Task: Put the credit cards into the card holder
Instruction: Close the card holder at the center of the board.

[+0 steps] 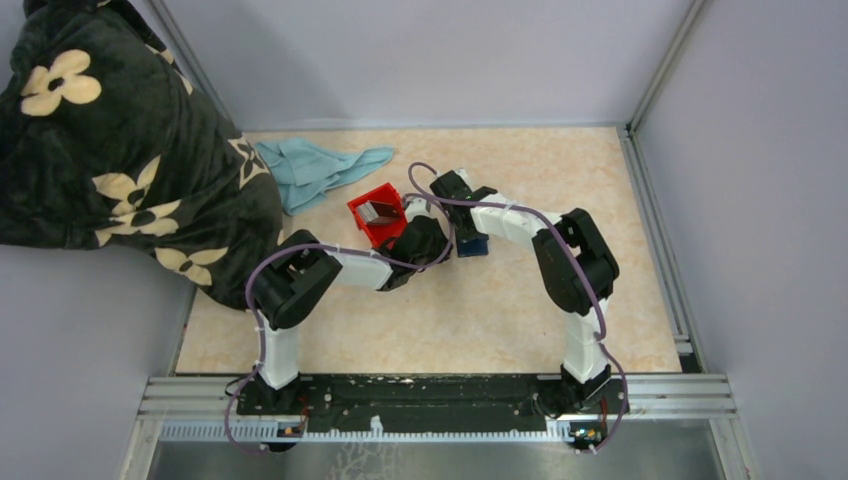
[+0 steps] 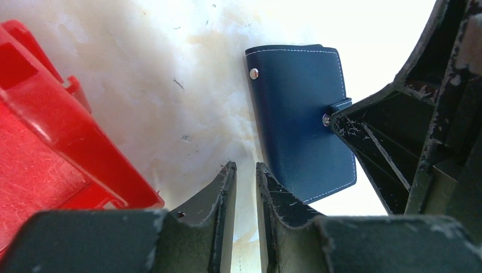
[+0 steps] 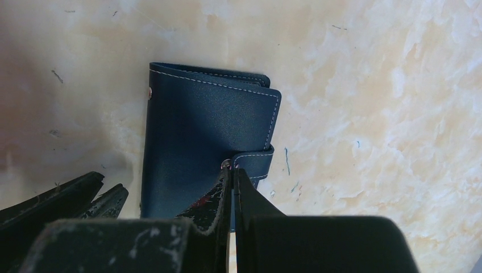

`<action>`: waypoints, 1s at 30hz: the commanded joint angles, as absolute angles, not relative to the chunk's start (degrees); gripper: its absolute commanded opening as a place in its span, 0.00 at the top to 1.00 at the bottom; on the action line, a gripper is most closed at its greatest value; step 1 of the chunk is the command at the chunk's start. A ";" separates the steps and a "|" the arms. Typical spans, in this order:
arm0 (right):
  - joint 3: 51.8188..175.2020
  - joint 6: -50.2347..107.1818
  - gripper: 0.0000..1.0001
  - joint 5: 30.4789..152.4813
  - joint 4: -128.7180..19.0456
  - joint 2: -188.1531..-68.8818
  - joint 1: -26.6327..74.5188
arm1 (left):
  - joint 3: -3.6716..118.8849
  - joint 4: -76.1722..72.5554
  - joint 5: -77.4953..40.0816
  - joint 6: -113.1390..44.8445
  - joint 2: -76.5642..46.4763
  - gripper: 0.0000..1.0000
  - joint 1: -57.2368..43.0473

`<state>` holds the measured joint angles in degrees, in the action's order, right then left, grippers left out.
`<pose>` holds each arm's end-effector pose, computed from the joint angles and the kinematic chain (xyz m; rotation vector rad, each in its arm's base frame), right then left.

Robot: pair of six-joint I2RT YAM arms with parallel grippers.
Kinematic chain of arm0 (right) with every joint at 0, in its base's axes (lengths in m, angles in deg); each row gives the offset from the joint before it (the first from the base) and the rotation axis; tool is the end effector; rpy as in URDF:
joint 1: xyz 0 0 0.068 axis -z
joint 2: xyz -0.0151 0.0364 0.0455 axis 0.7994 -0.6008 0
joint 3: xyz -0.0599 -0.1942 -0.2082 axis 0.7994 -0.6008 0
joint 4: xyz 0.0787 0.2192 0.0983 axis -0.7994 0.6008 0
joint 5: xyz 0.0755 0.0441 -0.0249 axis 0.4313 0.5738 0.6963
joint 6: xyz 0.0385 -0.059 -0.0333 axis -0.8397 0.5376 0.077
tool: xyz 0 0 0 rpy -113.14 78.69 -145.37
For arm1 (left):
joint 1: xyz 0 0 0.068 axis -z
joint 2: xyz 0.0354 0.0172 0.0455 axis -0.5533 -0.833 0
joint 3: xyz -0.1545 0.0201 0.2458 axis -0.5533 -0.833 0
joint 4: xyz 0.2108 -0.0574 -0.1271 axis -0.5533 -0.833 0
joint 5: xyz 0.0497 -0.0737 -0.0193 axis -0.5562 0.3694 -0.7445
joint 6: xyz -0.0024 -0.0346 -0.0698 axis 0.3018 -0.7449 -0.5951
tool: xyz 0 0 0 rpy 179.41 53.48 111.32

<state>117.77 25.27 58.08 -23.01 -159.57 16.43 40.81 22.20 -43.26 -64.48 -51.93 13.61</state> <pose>0.3505 0.2248 0.1793 -0.4591 2.5087 -0.3081 0.3024 -0.2988 0.1398 -0.0751 2.1487 -0.6354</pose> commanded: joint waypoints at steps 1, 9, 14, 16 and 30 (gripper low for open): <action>118.40 25.75 1.00 59.06 -23.01 -157.86 15.63 | 41.88 20.87 -42.05 -63.48 -53.90 0.74 13.38; 119.25 26.21 1.00 59.75 -22.32 -159.03 15.58 | 42.87 21.05 -41.43 -63.09 -54.80 0.74 13.43; 120.44 26.53 1.00 60.25 -21.61 -160.02 15.63 | 43.18 21.31 -41.03 -63.03 -55.37 0.74 13.41; 120.89 26.67 1.00 60.63 -21.28 -160.63 15.63 | 43.39 21.23 -40.94 -63.02 -55.67 0.74 13.43; 123.00 27.02 1.00 61.94 -19.90 -164.60 15.59 | 43.78 21.81 -40.07 -63.04 -57.25 0.74 13.47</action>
<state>120.97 27.32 59.09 -19.95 -161.93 16.49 43.41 23.64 -41.84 -64.30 -54.62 13.34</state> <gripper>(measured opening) 0.010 0.262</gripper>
